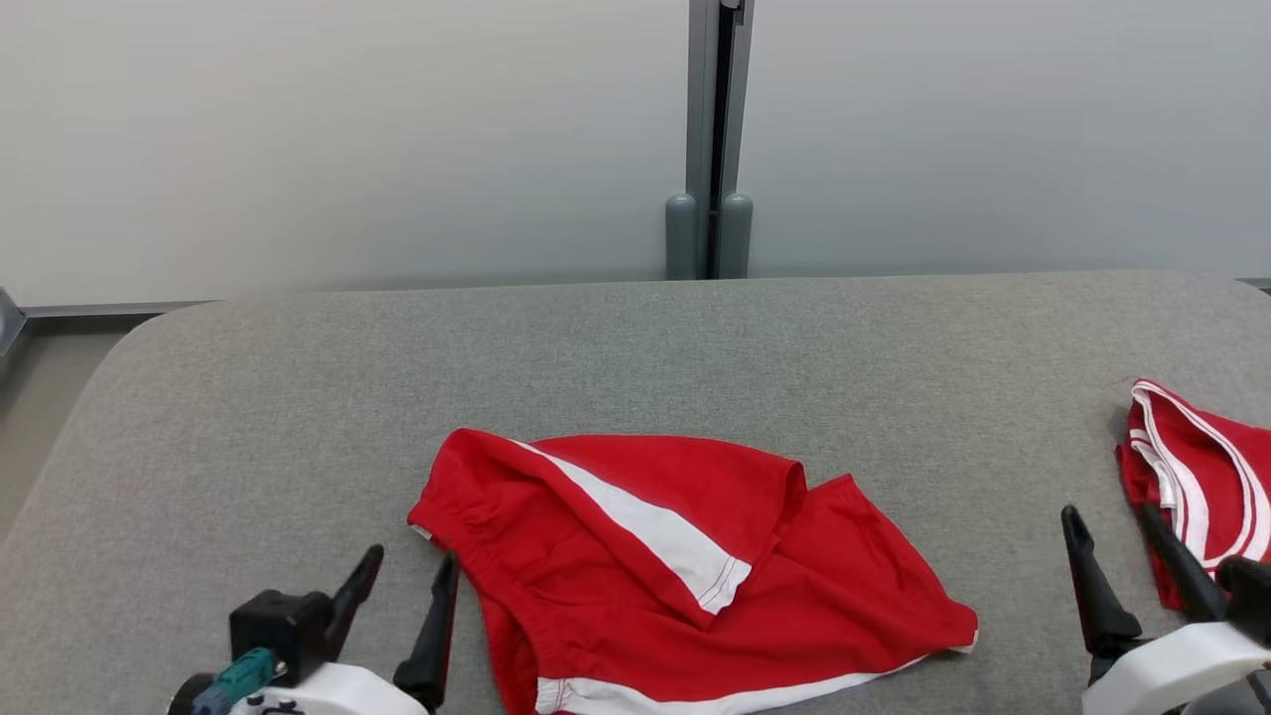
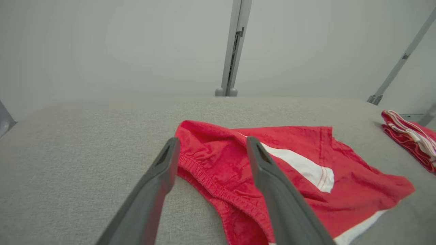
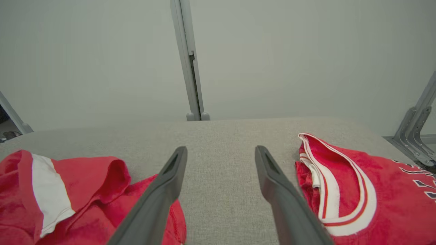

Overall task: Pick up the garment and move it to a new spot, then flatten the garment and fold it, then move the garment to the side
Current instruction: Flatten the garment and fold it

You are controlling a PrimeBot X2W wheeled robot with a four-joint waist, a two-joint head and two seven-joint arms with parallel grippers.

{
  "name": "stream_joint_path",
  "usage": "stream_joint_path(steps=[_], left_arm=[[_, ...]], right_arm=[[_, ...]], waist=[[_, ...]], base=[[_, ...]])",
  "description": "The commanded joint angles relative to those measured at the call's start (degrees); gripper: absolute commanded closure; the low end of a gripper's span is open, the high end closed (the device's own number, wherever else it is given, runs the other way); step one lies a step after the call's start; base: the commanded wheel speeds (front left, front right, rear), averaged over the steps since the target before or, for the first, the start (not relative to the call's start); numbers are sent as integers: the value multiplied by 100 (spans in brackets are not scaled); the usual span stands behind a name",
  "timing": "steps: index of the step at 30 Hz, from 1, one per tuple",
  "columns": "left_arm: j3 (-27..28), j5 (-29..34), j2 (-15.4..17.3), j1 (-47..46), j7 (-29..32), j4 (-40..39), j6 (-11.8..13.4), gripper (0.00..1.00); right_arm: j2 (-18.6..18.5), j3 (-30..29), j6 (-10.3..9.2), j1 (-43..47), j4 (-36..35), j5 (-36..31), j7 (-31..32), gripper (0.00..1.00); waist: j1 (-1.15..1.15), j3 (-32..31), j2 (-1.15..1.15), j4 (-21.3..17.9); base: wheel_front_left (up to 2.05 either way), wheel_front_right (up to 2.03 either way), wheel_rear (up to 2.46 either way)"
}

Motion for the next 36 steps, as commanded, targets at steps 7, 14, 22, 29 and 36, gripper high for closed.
stream_joint_path(steps=[7, 14, 22, 29, 36], left_arm=[[-531, -356, 95, 218, 1182, -99, -257, 0], [-1010, -561, 50, 87, 1821, 161, -578, 0], [-1271, -509, -55, -250, 1981, 559, -808, 0], [-1346, -439, -161, -554, 1868, 802, -908, 0], [-1403, -444, -273, -805, 1733, 1256, -1028, 0]], right_arm=[[-107, 409, 3, 177, 583, 383, 1099, 0], [-71, 761, 3, -74, 1117, 801, 1363, 0], [-69, 1160, 3, -503, 1519, 1026, 1233, 0], [-81, 1418, 3, -709, 1744, 1187, 1149, 0], [-86, 1663, 3, -876, 1970, 1356, 1054, 19]], waist=[[0, 88, 0, 116], [0, 176, 0, 204], [0, 366, 0, 235], [0, 493, 0, 233], [0, 557, 0, 201]], base=[[0, 0, 0], [0, 0, 0], [0, 0, 0], [0, 0, 0], [0, 0, 0]])
